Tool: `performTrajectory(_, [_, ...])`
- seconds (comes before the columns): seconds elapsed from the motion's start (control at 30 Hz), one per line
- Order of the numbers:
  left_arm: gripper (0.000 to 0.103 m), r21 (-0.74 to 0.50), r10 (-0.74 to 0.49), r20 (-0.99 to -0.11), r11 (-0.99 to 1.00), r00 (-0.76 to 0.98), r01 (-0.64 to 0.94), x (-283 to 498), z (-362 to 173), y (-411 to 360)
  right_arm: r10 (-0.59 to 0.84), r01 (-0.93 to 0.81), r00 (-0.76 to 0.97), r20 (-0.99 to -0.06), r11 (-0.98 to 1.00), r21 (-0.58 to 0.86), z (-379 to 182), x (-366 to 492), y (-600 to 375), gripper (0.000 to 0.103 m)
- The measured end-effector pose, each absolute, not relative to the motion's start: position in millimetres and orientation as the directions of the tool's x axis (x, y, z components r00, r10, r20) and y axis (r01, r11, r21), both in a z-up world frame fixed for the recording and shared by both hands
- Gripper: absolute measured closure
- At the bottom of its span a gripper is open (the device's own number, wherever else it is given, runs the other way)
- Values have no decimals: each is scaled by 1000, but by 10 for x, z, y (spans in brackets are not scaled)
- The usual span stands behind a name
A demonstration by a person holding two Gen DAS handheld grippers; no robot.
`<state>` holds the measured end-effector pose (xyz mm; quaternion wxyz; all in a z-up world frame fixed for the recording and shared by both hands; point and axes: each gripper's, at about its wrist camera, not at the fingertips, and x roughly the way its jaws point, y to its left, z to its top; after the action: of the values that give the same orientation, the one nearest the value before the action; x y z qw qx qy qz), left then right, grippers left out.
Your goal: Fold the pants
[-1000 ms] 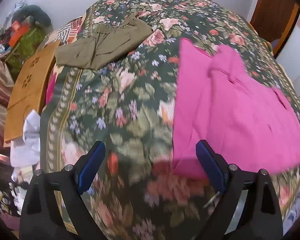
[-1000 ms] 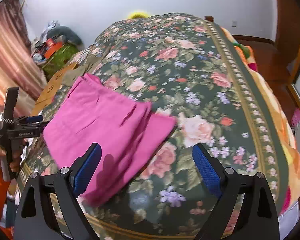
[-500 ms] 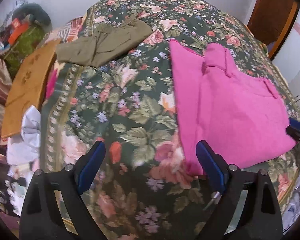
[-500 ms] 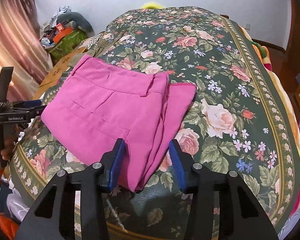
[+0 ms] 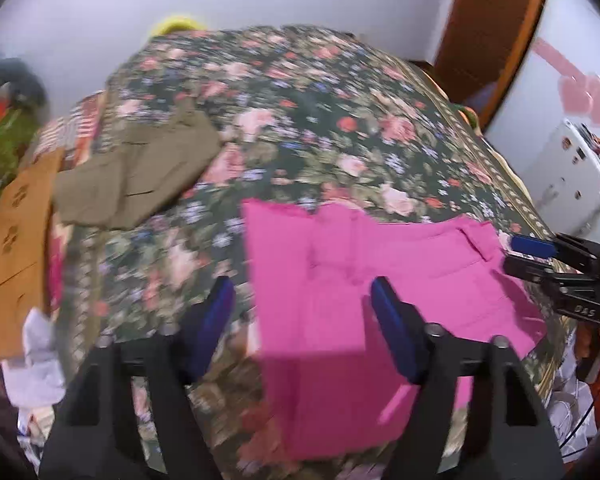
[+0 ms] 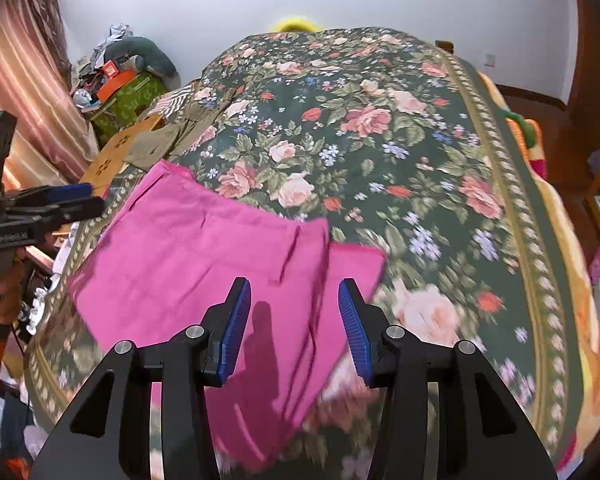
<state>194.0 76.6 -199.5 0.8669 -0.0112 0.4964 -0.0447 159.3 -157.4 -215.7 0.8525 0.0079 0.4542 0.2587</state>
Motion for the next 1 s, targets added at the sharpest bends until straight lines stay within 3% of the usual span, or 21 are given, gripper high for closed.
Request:
performTrajectory(0.1, [57, -94, -126, -883, 991, 453, 94, 2150, -2164, 659, 445, -431, 437, -782, 866, 253, -2267, 1734, -1507, 62])
performTrajectory(0.13, [63, -112, -141, -889, 989, 435, 92, 2209, -2227, 649, 450, -434, 428, -783, 863, 259, -2305, 1765, -1494, 66])
performTrajectory(0.33, [75, -101, -141, -871, 989, 471, 109, 2316, -2289, 598, 451, -446, 467, -761, 863, 237, -2356, 1772, -1476, 81])
performTrajectory(0.43, [76, -108, -142, -866, 989, 480, 98, 2346, -2304, 624, 444, -450, 488, -751, 866, 220, -2330, 1764, -1498, 90])
performTrajectory(0.53, [76, -129, -146, -862, 989, 486, 69, 2344, -2332, 674, 428, -451, 507, -748, 872, 192, -2318, 1745, -1495, 91])
performTrajectory(0.9, [75, -117, -138, -857, 990, 496, 73, 2222, -2160, 666, 367, -430, 514, -775, 892, 137, -2214, 1699, -1441, 87])
performTrajectory(1.0, [69, -87, -114, -842, 993, 527, 76, 2111, -2011, 682, 349, -409, 522, -778, 903, 130, -2131, 1648, -1474, 84])
